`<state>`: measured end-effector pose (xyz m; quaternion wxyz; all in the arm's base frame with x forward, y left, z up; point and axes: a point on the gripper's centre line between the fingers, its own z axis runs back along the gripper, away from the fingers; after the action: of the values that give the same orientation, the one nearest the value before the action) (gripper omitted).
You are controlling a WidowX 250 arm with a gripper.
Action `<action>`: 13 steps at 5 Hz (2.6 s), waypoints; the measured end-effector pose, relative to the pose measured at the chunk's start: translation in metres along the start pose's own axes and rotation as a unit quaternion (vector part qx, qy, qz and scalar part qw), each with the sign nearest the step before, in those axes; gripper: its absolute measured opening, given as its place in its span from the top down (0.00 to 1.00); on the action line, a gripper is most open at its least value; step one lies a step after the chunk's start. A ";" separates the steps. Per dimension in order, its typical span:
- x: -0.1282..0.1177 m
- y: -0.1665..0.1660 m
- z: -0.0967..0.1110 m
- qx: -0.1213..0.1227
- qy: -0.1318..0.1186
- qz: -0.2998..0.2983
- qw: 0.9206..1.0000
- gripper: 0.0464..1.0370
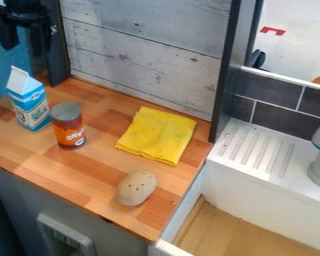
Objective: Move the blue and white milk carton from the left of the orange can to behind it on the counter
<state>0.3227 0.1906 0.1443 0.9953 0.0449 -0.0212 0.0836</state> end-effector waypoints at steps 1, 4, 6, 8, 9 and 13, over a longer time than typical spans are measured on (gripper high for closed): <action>-0.002 -0.003 -0.014 -0.008 0.020 -0.004 1.000 0.04; -0.002 0.017 -0.026 -0.009 0.060 -0.137 0.989 0.04; -0.010 0.027 -0.044 -0.020 0.096 -0.107 0.989 0.04; -0.017 0.022 -0.058 -0.036 0.098 -0.087 0.991 0.04; -0.016 0.020 -0.061 -0.038 0.093 -0.080 0.992 0.04; -0.009 0.014 -0.030 -0.031 0.007 -0.035 0.999 0.21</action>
<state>0.3129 0.2059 0.1153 0.9986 0.0139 -0.0150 0.0487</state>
